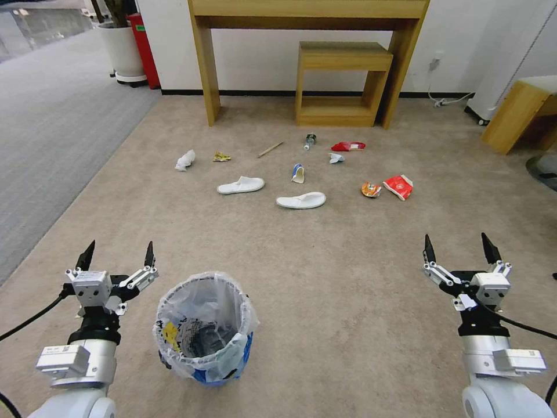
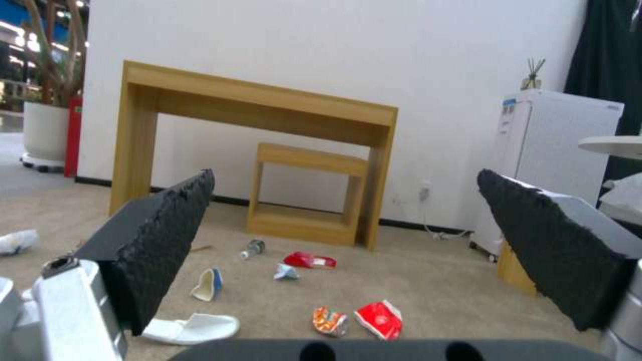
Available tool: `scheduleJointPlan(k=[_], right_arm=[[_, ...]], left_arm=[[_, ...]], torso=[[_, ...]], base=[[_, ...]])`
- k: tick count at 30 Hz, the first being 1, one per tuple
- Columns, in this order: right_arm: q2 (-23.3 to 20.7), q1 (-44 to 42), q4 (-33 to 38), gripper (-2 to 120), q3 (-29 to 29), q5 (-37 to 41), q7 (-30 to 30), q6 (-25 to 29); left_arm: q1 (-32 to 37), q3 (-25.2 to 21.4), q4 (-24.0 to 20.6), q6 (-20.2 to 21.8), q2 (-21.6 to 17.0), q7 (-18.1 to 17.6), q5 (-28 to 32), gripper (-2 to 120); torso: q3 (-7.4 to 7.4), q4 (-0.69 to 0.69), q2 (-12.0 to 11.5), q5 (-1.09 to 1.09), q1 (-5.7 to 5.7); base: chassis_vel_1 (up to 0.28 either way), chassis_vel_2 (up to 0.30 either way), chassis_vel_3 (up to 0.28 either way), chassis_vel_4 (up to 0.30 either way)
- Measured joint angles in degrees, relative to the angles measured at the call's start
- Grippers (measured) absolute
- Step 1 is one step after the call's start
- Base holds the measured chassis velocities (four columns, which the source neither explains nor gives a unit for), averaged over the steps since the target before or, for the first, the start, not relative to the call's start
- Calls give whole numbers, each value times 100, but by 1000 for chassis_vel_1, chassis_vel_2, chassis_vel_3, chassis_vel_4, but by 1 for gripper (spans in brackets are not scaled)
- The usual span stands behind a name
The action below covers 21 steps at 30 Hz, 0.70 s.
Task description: Pick up the trash bin and place the garbage on the floor into it.
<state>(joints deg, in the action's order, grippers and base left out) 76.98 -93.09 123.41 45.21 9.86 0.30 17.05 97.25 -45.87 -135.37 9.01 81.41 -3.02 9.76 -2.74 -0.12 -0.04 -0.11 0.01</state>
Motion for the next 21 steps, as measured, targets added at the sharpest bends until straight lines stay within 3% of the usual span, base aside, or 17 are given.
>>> scheduleJointPlan(k=[3, 4, 5, 6, 7, 9, 10, 14, 21], right_arm=[[-7, 23, 11, 100, 6, 1, -1, 40], [-7, 23, 11, 100, 6, 1, -1, 40], [-11, 26, 23, 100, 15, -2, -1, 41], [-14, 26, 30, 100, 24, -10, 0, 40], [-14, 26, 30, 100, 24, -10, 0, 40], [-20, 25, 35, 100, 54, -45, 22, 12], [-22, 25, 34, 100, 57, -60, 46, -8], [-24, 21, 33, 100, 53, -99, 106, -54], [-16, 26, 64, 100, 35, -167, 170, -58]], left_arm=[[107, 48, -317, 1326, -310, -714, 1043, 100], [107, 48, -317, 1326, -310, -714, 1043, 100], [165, 42, -444, 1972, -467, -937, 1542, 100], [194, 35, -504, 2284, -552, -1054, 1816, 100], [194, 35, -504, 2284, -552, -1054, 1816, 100], [262, 19, -655, 3040, -822, -1454, 2642, 100], [268, 22, -676, 3228, -893, -1596, 2878, 100], [287, 95, -664, 3408, -1092, -1880, 3273, 100], [328, 188, -395, 3397, -1323, -1776, 3043, 100]], torso=[[0, 0, 0, -2, 0], [0, 0, 0, -2, 0], [0, 0, 0, -1, 0], [0, 0, 0, -2, 0], [0, 0, 0, -2, 0], [0, 0, 0, 0, 0], [0, 0, 0, -1, 0], [0, 0, 0, -1, 0], [0, 0, 0, -2, 0]], base=[[0, 0, 0, 0], [0, 0, 0, 0], [0, 0, 0, 0], [0, 0, 0, 0], [0, 0, 0, 0], [0, 0, 0, 0], [0, 0, 0, 0], [0, 0, 0, 0], [0, 0, 0, 0]])
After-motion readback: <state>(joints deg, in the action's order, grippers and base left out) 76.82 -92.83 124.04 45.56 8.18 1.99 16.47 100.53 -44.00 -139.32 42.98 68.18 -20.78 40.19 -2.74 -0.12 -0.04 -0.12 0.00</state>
